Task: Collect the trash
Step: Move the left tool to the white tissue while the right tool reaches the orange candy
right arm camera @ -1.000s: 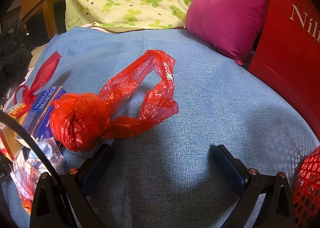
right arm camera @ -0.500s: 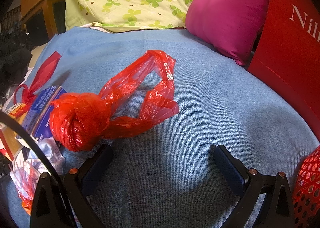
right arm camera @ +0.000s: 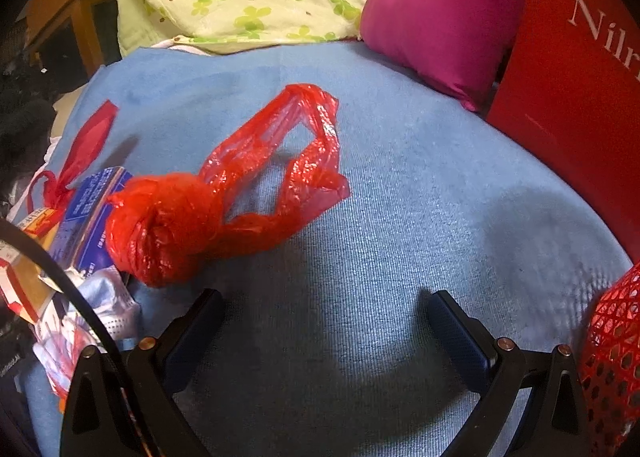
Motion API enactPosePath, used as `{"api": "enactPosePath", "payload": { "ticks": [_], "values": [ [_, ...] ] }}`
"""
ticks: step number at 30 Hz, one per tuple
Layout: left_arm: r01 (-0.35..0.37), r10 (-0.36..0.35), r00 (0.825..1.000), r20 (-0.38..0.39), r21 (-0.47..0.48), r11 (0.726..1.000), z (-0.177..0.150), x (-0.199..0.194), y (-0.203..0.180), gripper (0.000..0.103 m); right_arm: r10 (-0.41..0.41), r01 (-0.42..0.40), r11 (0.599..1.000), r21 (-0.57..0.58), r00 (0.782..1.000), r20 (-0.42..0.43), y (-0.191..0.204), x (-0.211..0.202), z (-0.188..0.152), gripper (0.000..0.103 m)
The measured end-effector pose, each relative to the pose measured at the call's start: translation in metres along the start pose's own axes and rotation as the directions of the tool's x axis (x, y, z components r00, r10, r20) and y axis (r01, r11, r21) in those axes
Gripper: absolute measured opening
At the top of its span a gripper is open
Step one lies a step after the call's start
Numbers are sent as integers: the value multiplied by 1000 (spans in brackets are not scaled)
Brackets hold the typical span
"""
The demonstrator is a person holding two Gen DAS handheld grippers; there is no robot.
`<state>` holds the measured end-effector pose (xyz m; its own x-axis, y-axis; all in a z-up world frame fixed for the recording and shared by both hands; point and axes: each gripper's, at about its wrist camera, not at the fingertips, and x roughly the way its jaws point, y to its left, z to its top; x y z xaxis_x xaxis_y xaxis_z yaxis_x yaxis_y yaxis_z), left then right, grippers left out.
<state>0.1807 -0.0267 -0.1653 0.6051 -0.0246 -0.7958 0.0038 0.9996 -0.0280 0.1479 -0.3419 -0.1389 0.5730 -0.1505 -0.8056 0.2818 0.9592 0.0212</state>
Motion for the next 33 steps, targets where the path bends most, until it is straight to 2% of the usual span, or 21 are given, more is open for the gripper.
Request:
{"api": "enactPosePath", "payload": {
  "ticks": [3,10,12,14,16,20,23,26,28,30,33],
  "values": [
    [-19,19,1000,8,-4,1000,-4,-3,-4,103,-21,22,999,-26,1000,8,4,-1,-3,103],
    [35,-34,998,-50,15,999,-7,-11,2,103,-15,14,998,-61,1000,-19,5,-8,-8,103],
    [19,-19,999,-28,-1,1000,-9,-19,7,103,-20,18,997,-78,1000,-24,4,-16,-11,103],
    [-41,41,999,20,-16,999,-12,-33,12,103,-38,41,996,-79,999,34,1,-36,-17,103],
    [-69,71,995,73,-26,997,-14,-49,15,103,-18,26,996,-85,995,95,4,-63,-25,103],
    [-43,49,984,170,-37,998,-29,-98,22,103,97,-85,994,-65,970,223,-1,-122,-43,103],
    [-78,69,963,261,24,997,-36,-140,19,103,181,-169,983,-69,943,278,-3,-164,-60,103],
    [-134,87,907,411,86,987,-41,-200,13,103,223,-201,975,-98,921,320,-2,-203,-72,103],
    [-142,77,885,459,110,984,-44,-226,11,103,247,-221,968,-115,909,336,-2,-222,-73,103],
    [-142,67,878,475,125,982,-45,-244,12,103,273,-243,961,-129,899,343,5,-245,-77,103],
    [-117,43,880,474,128,985,-57,-262,20,103,316,-282,947,-152,897,308,17,-256,-83,103]
  ]
}}
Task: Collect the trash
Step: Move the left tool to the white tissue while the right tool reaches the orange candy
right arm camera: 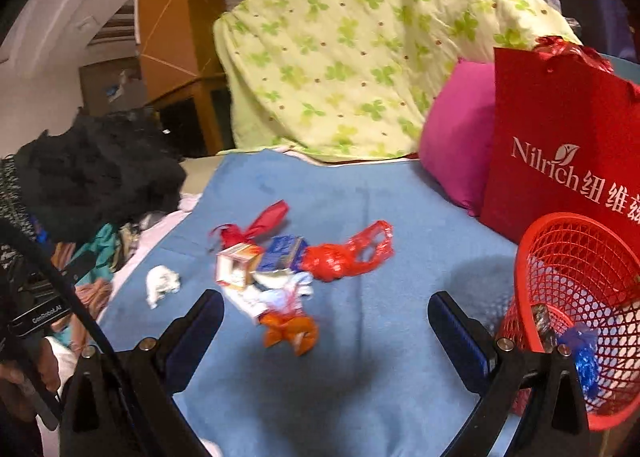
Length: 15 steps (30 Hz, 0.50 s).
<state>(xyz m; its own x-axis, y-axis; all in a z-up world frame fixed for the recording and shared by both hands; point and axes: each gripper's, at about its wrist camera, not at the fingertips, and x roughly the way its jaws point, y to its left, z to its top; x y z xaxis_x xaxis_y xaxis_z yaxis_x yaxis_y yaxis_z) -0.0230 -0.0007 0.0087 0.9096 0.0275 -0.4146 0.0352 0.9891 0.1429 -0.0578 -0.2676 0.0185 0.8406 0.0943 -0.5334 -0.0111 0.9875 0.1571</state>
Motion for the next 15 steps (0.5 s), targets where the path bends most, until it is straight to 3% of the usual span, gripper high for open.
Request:
{"api": "enactPosePath", "payload": {
  "ticks": [4,9,15],
  "values": [
    [35,-37,996,-76,-20,999,-13,3,11,103,40,-43,998,-37,996,-80,16,12,-10,103],
    [24,-29,989,-144,-39,999,-26,23,19,103,122,-125,992,-11,981,-150,21,44,-19,103],
    [57,-87,949,-302,-107,993,-42,85,33,103,157,-158,987,13,966,-205,16,92,-18,103]
  ]
}}
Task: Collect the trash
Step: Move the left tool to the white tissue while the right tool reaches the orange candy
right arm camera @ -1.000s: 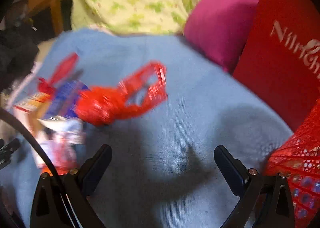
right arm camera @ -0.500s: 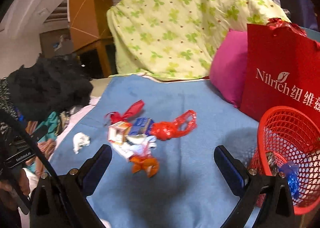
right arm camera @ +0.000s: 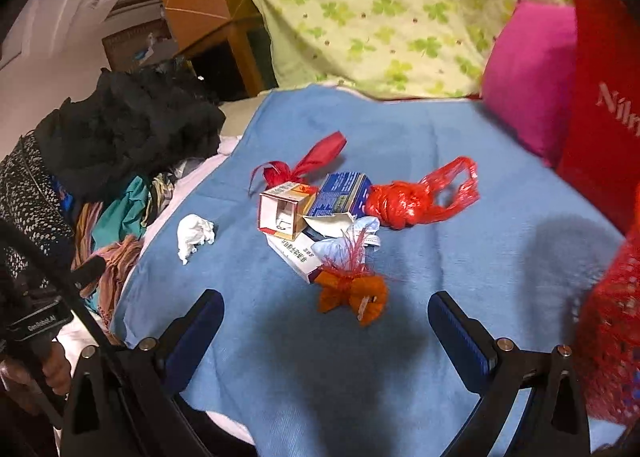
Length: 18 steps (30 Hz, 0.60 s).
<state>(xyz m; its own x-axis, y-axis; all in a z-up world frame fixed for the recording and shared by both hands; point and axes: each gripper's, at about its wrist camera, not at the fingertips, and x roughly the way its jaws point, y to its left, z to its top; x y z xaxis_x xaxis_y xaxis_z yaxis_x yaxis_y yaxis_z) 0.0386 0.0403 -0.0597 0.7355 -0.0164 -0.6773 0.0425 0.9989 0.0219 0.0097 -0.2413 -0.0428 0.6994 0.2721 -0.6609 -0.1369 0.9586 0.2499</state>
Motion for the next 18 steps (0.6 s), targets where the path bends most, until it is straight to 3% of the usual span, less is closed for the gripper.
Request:
{"api": "enactPosePath", "payload": {
  "ticks": [5,7,10,12,18],
  "values": [
    [-17,9,995,-96,-76,997,14,63,20,103,63,-62,998,13,994,-85,-12,40,8,101],
    [-41,28,992,-121,-104,994,21,90,28,103,84,-82,996,25,989,-121,-19,56,12,95],
    [-78,52,983,-177,-139,987,28,128,38,103,99,-98,995,17,980,-173,-25,79,15,77],
    [-79,45,976,-211,-156,984,30,146,41,103,111,-112,994,10,974,-199,-27,92,17,74],
    [-2,-42,964,-261,-166,986,27,172,37,98,126,-134,991,-8,950,-284,-31,122,16,59]
  ]
}}
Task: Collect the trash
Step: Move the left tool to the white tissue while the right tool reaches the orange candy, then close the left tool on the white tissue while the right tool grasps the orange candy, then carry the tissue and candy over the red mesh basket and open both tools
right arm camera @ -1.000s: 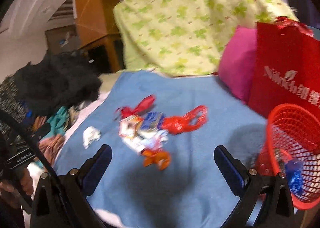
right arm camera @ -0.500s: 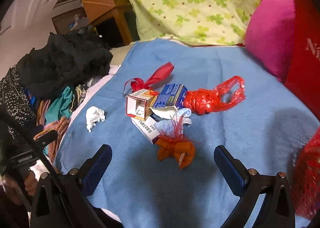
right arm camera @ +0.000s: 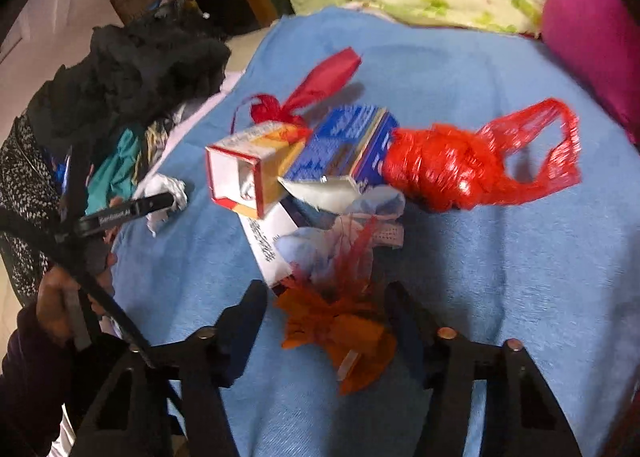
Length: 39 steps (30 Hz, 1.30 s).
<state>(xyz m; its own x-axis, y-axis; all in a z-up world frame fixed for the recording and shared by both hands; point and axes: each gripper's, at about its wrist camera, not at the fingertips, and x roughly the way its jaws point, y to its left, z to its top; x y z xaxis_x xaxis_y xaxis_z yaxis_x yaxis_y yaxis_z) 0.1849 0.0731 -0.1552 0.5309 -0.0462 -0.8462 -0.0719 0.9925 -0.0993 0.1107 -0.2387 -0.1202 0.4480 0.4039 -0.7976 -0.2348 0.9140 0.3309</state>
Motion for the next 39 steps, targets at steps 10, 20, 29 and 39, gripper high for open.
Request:
{"api": "enactPosePath", "payload": {
  "ticks": [10,20,29,39],
  "values": [
    [16,-19,999,37,74,997,-12,-14,-13,24,-21,19,994,-103,1000,-19,26,-3,-20,27],
    [106,-136,978,155,192,976,-43,-91,-71,22,54,-39,997,-64,968,246,22,-100,-40,27],
    [118,-270,922,279,462,879,-64,-196,-197,22,-35,-4,997,71,840,541,-14,-207,-79,27],
    [130,-390,882,266,657,742,-106,-257,-308,22,-150,-27,969,247,731,666,-74,-279,-129,27]
  ]
}}
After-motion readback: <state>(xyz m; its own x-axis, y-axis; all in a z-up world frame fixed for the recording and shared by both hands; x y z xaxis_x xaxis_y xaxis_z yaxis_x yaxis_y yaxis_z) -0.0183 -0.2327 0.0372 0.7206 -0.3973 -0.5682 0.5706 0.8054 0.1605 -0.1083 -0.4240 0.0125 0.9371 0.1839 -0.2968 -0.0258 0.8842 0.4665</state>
